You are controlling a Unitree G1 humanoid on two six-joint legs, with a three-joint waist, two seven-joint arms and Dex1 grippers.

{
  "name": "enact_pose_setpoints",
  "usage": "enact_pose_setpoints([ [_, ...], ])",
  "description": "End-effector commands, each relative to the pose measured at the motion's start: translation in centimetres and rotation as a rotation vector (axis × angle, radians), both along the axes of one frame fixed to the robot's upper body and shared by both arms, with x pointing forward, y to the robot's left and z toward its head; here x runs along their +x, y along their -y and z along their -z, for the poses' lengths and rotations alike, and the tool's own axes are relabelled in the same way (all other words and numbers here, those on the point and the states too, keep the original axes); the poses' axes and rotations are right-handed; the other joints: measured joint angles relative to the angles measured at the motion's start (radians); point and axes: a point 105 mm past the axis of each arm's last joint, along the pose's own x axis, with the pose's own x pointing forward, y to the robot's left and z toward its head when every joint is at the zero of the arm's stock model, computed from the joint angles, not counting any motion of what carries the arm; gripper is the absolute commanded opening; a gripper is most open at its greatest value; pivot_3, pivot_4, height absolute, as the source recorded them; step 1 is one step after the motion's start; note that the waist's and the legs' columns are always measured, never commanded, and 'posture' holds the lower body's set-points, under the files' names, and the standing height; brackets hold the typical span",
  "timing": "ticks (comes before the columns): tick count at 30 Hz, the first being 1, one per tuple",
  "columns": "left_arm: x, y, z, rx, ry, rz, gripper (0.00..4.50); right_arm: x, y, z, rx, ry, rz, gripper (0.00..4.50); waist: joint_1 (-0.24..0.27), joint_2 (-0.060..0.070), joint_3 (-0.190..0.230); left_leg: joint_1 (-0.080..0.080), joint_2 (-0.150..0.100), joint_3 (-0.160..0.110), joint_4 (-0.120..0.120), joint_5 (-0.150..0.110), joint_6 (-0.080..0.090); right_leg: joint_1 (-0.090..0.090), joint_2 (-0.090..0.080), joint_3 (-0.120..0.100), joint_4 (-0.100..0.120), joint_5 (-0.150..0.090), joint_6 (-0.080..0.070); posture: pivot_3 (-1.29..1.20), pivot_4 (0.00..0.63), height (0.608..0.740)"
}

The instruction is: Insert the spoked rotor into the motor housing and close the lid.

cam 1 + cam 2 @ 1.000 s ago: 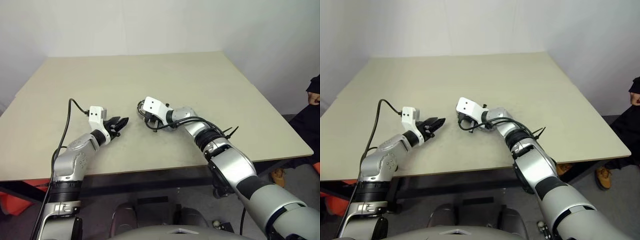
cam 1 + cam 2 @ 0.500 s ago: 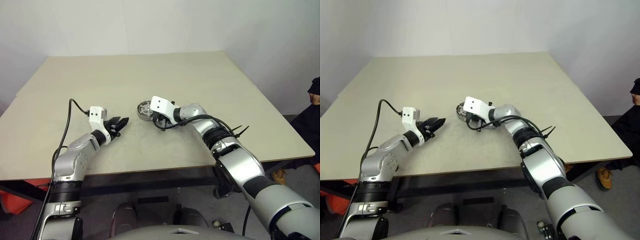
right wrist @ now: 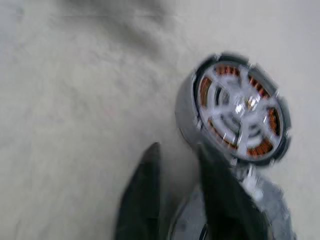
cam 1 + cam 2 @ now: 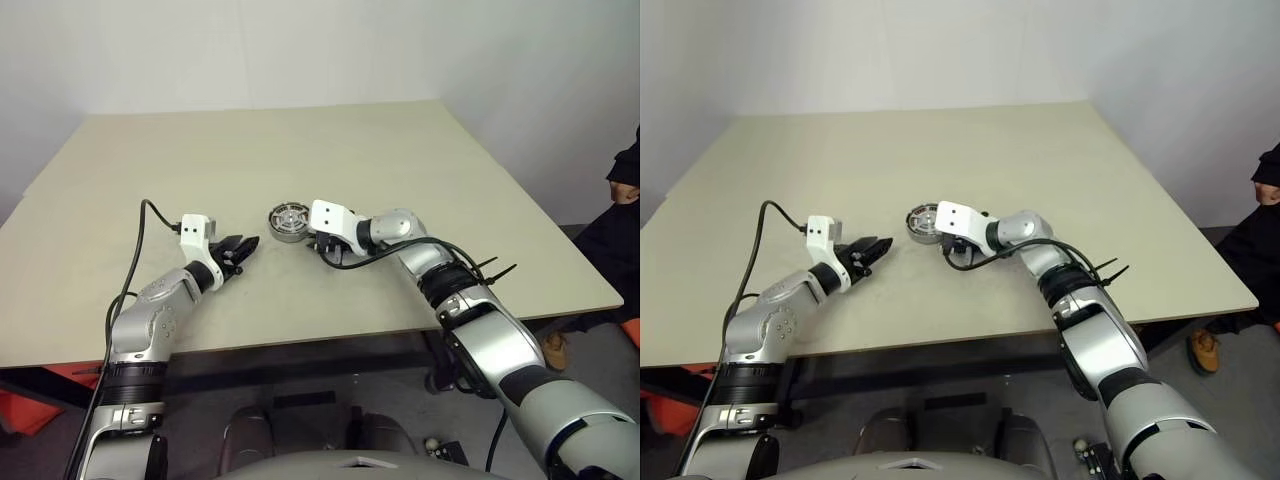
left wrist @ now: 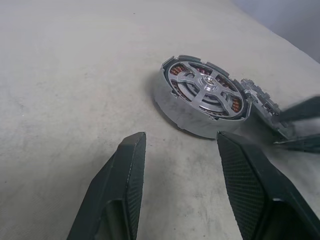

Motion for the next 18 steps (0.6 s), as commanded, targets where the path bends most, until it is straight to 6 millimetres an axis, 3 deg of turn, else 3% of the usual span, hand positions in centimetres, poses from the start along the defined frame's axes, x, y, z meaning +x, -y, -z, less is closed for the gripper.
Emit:
enact_pose_setpoints([
  [1,0.3,-0.1,-1.3,0.010,0.053,-0.001,2.40,0.8,-1.1,-2.2,0.064,0.060,0.007,2.33,0.000,0.000,0.000,0.000,0.000,0.000,0.000,0.000,0.000,0.000,0.000,0.000,0.000,0.000,0.000,0.00,0.000,0.740],
  [7,0.2,-0.3,-1.3,0.013,0.054,-0.006,2.40,1.5,-1.7,-0.7,0.061,0.023,0.069,4.48,0.000,0.000,0.000,0.000,0.001,0.000,0.000,0.000,0.000,0.000,0.000,0.000,0.000,0.000,0.000,0.00,0.000,0.740],
  [18,0.1,-0.5,-1.3,0.019,0.056,-0.011,2.40,1.8,-2.0,0.7,0.064,-0.031,0.140,4.48,-0.001,0.000,0.000,0.001,0.002,0.000,0.000,0.000,0.000,0.000,0.000,0.000,0.001,0.000,0.000,0.00,0.000,0.740],
])
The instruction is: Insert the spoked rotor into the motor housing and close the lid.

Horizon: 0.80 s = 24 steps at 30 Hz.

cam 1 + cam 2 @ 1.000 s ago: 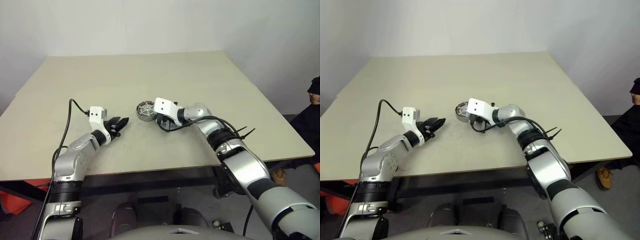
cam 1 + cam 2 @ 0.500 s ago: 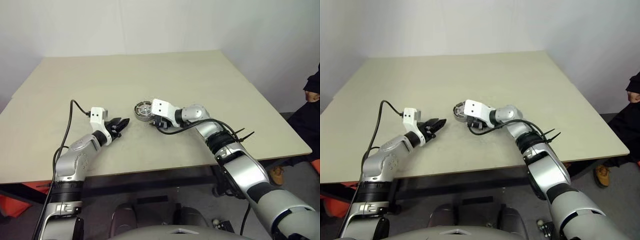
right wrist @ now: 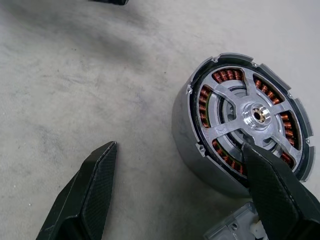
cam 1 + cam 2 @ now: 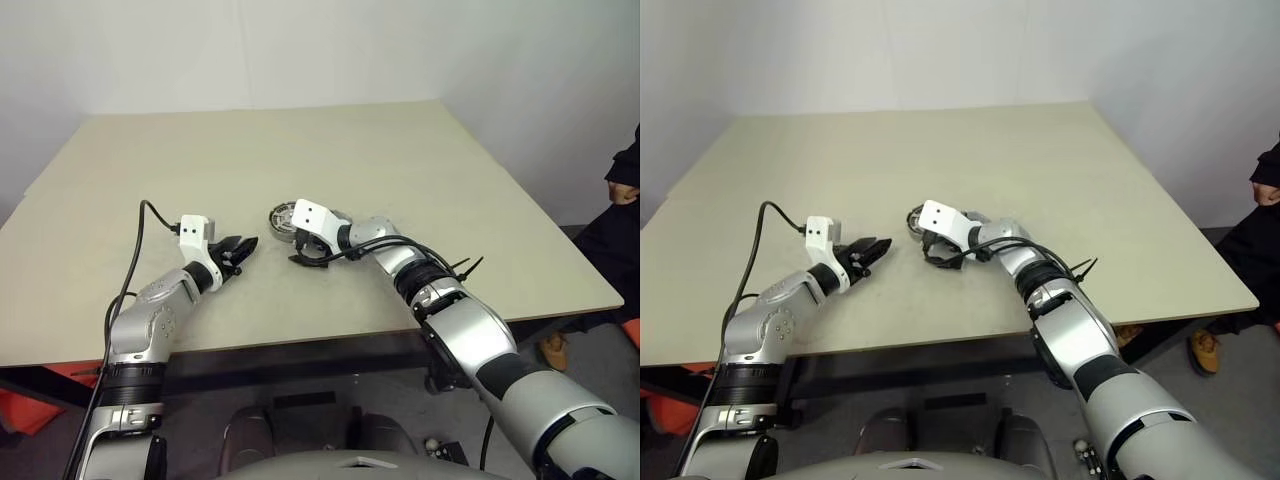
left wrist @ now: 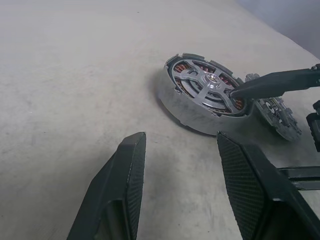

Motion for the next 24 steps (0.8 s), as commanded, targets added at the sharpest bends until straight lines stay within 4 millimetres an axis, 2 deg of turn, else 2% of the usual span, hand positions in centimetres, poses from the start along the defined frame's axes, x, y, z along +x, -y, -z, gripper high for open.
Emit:
enact_pose_setpoints([
  [1,0.11,-0.32,-1.43,0.013,0.059,-0.005,2.40,0.70,-0.12,-1.25,0.024,0.029,0.021,4.48,0.000,0.000,0.000,0.000,0.001,0.000,0.000,0.000,0.000,0.000,0.000,0.000,0.000,0.000,0.000,0.00,0.000,0.740],
  [21,-0.08,0.32,-1.10,0.009,0.048,0.009,2.40,1.05,0.00,-1.98,0.031,0.065,0.025,4.48,0.000,0.000,0.000,0.000,0.001,0.000,0.000,0.000,0.000,0.000,0.000,0.000,0.000,0.000,0.000,0.00,0.000,0.740],
  [24,-0.08,0.35,-1.05,0.009,0.047,0.009,2.40,0.92,-0.11,-2.07,0.045,0.053,0.016,3.85,0.000,0.000,0.000,0.000,0.001,0.000,0.000,0.000,0.000,0.000,0.000,0.000,0.000,0.000,0.000,0.00,0.000,0.740],
])
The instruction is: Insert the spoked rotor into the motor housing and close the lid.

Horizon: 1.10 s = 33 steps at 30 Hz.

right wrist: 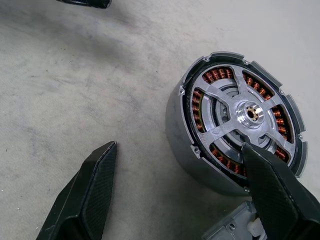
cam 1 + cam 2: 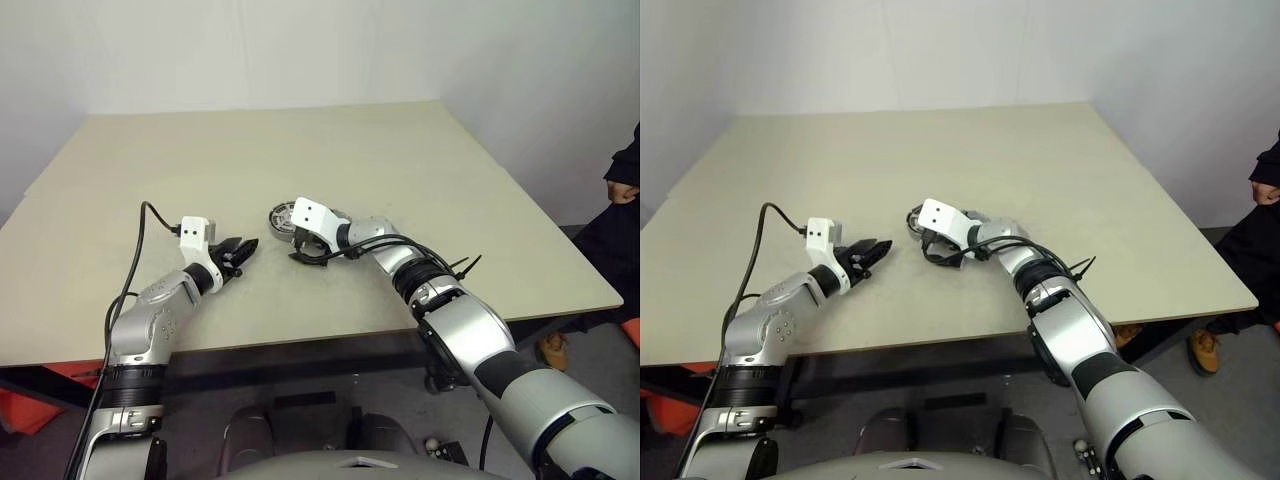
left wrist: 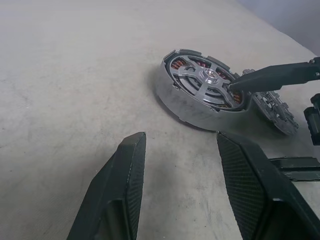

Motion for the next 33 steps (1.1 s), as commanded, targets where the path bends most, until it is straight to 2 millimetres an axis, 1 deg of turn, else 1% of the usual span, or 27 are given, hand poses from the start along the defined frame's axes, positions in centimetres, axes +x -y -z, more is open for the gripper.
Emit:
enact_pose_setpoints([
  [1,0.10,0.22,-1.24,0.005,0.050,0.007,2.40,0.56,-0.26,-1.86,0.039,0.040,-0.006,3.52,0.000,0.000,0.000,0.000,0.000,0.000,0.000,0.000,0.000,0.000,0.000,0.000,0.000,0.000,0.000,0.00,0.000,0.740],
  [3,0.10,0.21,-1.23,0.005,0.050,0.007,2.40,0.64,-0.20,-1.89,0.038,0.045,0.000,2.79,0.000,0.000,0.000,0.000,0.000,0.000,0.000,0.000,0.000,0.000,0.000,0.000,-0.001,0.000,0.000,0.00,0.000,0.740],
  [4,0.09,0.20,-1.22,0.004,0.050,0.006,2.40,0.68,-0.17,-1.91,0.037,0.048,0.003,2.50,0.000,0.000,0.000,0.000,0.000,0.000,0.000,0.000,0.000,0.000,0.000,0.000,-0.001,0.000,0.000,0.00,0.000,0.740],
  [13,0.09,0.17,-1.20,0.005,0.049,0.005,2.40,0.74,-0.17,-1.90,0.046,0.040,0.013,2.50,0.000,0.000,0.000,-0.001,0.000,0.000,-0.001,0.000,0.001,-0.001,0.000,0.000,-0.001,0.000,0.000,0.00,0.000,0.740],
  [16,0.06,0.17,-1.19,0.005,0.048,0.005,2.40,0.59,-0.20,-1.63,0.042,0.025,0.007,1.95,0.000,0.000,0.000,-0.001,0.000,0.000,-0.001,0.000,0.001,-0.001,0.000,0.000,-0.001,0.000,0.000,0.00,0.000,0.740],
  [21,0.03,0.08,-1.17,0.005,0.047,0.002,2.40,0.69,-0.12,-1.56,0.029,0.040,0.014,0.31,0.000,0.000,0.000,-0.001,0.000,0.000,-0.002,-0.001,0.001,-0.001,0.000,0.000,-0.002,0.000,-0.001,0.00,0.000,0.740],
  [28,0.04,0.02,-1.16,0.005,0.047,0.000,2.40,0.75,-0.08,-1.63,0.030,0.041,0.017,0.31,0.000,0.000,0.000,-0.001,0.000,0.000,-0.002,0.000,0.001,-0.001,0.000,0.000,-0.002,0.000,-0.001,0.00,0.000,0.740],
  [29,0.05,0.01,-1.16,0.005,0.047,0.000,2.40,0.73,-0.07,-1.65,0.034,0.037,0.016,0.15,0.000,0.000,0.000,-0.001,0.000,0.000,-0.002,0.000,0.001,-0.001,0.000,0.000,-0.002,0.000,-0.001,0.00,0.000,0.740],
  [33,0.07,-0.03,-1.17,0.005,0.047,-0.001,2.40,0.71,-0.01,-1.75,0.035,0.037,0.009,0.15,0.000,0.000,0.000,-0.001,0.000,0.000,-0.002,0.000,0.001,-0.001,0.000,0.000,-0.002,0.000,-0.001,0.00,0.000,0.740],
])
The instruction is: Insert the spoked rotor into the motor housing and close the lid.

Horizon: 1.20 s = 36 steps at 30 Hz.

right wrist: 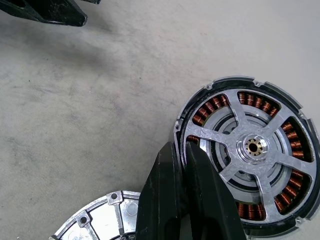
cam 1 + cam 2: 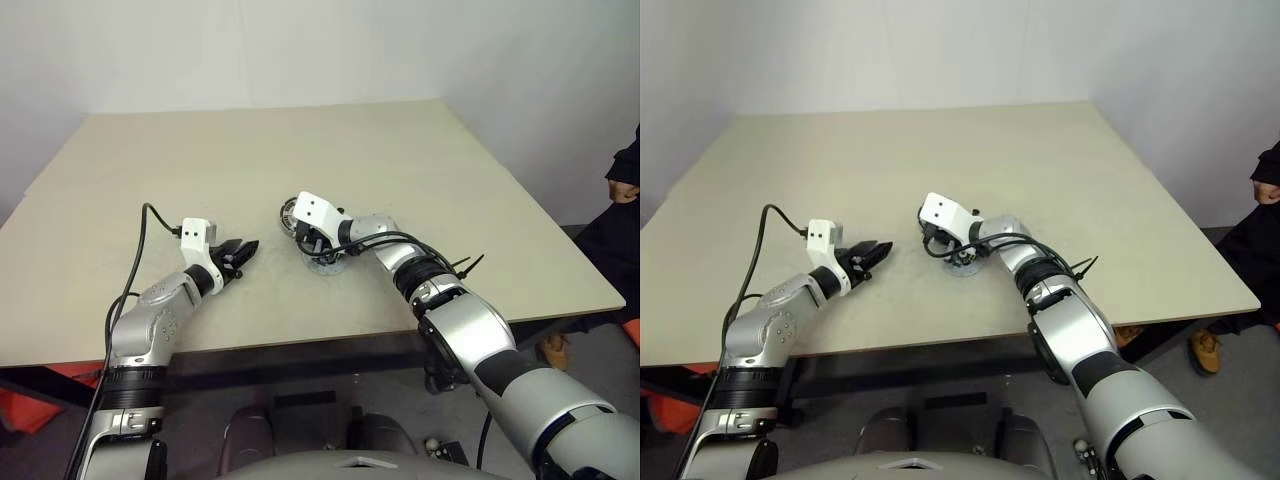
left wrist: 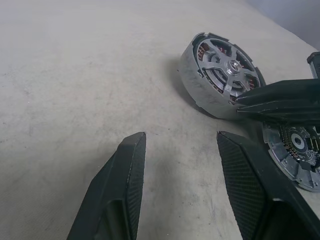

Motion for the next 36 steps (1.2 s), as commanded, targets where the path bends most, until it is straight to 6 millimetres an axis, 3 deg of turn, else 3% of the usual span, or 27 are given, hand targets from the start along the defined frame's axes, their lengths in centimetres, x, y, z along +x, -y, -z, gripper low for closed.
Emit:
enact_pose_setpoints([
  [1,0.2,0.0,-1.4,0.002,0.054,0.001,2.40,0.4,-0.1,-1.3,0.008,0.039,-0.009,0.15,0.000,0.000,0.000,0.000,0.000,0.000,0.000,0.000,0.000,0.000,0.000,0.000,0.000,0.000,0.000,0.00,0.000,0.740],
  [14,0.3,-0.1,-1.3,0.004,0.051,0.000,2.40,0.4,-0.1,-3.5,0.035,0.084,-0.066,0.15,0.000,0.000,0.000,-0.001,0.000,0.000,0.000,0.000,0.000,-0.001,0.000,0.000,0.000,0.000,0.000,0.00,0.000,0.740],
  [22,0.3,0.1,-1.2,0.001,0.049,0.004,2.40,-1.3,1.2,-4.3,0.010,0.080,-0.182,0.15,0.002,0.000,0.000,-0.001,0.000,0.000,0.000,0.000,0.000,-0.001,0.000,0.000,0.000,0.000,0.000,0.00,0.000,0.740],
  [28,0.4,0.3,-1.2,0.001,0.052,0.009,2.40,-1.1,1.7,-4.6,0.007,0.098,-0.155,0.15,0.000,0.000,0.000,-0.001,-0.001,0.000,0.000,0.000,0.000,-0.001,0.000,0.000,0.000,0.000,0.000,0.00,0.000,0.740],
  [36,2.6,1.4,-3.4,0.124,0.191,0.085,2.40,-0.9,2.7,-5.8,0.035,0.156,-0.095,0.15,0.010,-0.001,0.001,-0.001,-0.001,0.000,0.000,0.000,0.000,0.000,0.000,0.000,0.000,0.000,0.000,0.00,0.000,0.740],
])
